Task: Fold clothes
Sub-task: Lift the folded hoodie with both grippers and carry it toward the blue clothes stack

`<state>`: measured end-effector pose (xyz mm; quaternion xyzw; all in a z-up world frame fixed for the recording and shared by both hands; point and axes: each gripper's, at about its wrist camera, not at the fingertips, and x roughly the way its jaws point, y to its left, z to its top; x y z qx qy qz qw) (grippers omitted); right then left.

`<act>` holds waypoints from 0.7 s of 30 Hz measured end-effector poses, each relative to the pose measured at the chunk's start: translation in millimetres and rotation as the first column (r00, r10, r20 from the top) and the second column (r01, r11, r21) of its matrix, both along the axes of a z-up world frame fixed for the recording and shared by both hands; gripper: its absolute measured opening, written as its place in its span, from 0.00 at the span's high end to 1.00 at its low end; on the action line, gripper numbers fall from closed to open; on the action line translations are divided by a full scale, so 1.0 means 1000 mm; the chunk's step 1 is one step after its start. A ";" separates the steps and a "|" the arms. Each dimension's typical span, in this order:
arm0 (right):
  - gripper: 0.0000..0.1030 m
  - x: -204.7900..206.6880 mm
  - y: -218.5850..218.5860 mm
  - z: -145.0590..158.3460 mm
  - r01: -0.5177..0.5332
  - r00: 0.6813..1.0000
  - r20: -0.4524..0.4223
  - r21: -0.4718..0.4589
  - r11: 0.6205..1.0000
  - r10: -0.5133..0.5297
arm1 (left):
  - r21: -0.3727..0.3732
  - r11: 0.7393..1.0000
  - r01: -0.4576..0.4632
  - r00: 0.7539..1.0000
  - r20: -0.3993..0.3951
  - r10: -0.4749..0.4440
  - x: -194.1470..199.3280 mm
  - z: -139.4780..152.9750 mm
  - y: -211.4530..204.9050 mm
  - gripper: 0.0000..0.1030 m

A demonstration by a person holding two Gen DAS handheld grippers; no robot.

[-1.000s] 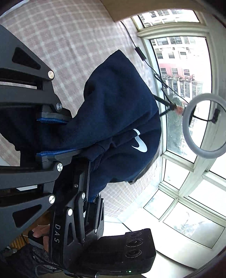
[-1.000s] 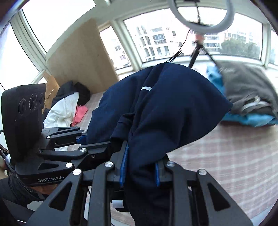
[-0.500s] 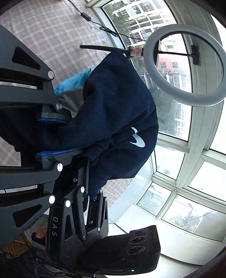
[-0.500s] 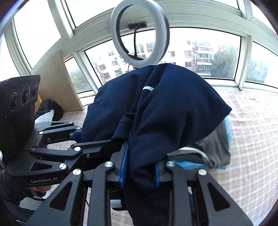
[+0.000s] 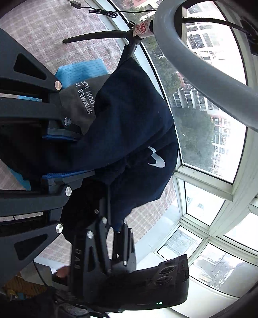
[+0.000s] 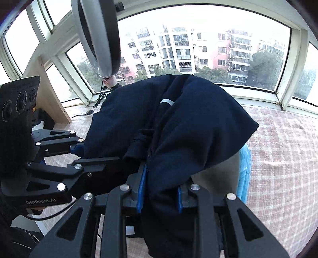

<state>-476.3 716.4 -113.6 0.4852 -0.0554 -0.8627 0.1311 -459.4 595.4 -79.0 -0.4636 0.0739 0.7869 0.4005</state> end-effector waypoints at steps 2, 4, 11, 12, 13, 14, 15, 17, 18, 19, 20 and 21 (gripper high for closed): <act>0.77 -0.011 0.017 -0.018 0.001 0.999 0.045 -0.002 1.000 -0.001 | -0.054 0.998 -0.018 1.000 0.013 0.019 -0.008 -0.023 -0.015 0.78; 0.74 -0.018 0.045 -0.041 0.038 0.995 0.098 -0.032 0.999 -0.034 | -0.040 0.998 -0.042 0.995 0.085 0.045 -0.016 -0.042 -0.032 0.77; 0.68 -0.012 0.069 -0.042 -0.006 0.995 0.095 -0.223 0.975 0.028 | 0.021 1.000 -0.009 0.994 0.112 0.006 -0.013 -0.026 -0.061 0.75; 0.68 -0.009 0.075 -0.035 -0.010 0.996 0.080 -0.248 0.969 0.031 | 0.024 1.000 -0.010 0.996 0.092 0.008 -0.012 -0.017 -0.067 0.75; 0.67 -0.006 0.086 -0.028 0.002 0.998 0.061 -0.290 0.957 0.016 | 0.028 0.999 -0.020 0.997 0.070 0.017 -0.010 -0.009 -0.073 0.75; 0.66 -0.004 0.097 -0.022 0.013 0.999 0.042 -0.332 0.943 0.001 | 0.032 0.999 -0.027 0.998 0.050 0.026 -0.009 -0.002 -0.077 0.75; 0.64 -0.003 0.108 -0.016 0.028 0.999 0.025 -0.370 0.929 -0.020 | 0.037 0.999 -0.030 0.999 0.031 0.029 -0.009 0.004 -0.077 0.75; 0.64 -0.012 0.129 -0.014 0.094 0.995 0.012 -0.414 0.905 -0.098 | 0.036 0.999 -0.028 0.999 -0.016 0.029 -0.010 0.012 -0.069 0.75; 0.64 -0.020 0.133 -0.016 0.114 0.993 0.014 -0.409 0.905 -0.119 | 0.031 0.999 -0.021 0.999 -0.028 0.022 -0.007 0.013 -0.064 0.75; 0.64 -0.030 0.136 -0.019 0.134 0.990 0.018 -0.402 0.906 -0.139 | 0.036 0.999 -0.002 1.000 -0.017 0.002 -0.006 0.010 -0.057 0.75; 0.64 -0.044 0.129 -0.023 0.150 0.988 0.026 -0.381 0.912 -0.152 | 0.038 0.999 0.022 1.000 0.001 -0.022 -0.003 0.006 -0.050 0.75; 0.64 -0.053 0.129 -0.028 0.158 0.987 0.034 -0.363 0.918 -0.156 | 0.021 0.999 0.036 0.999 0.006 -0.036 -0.003 0.002 -0.042 0.75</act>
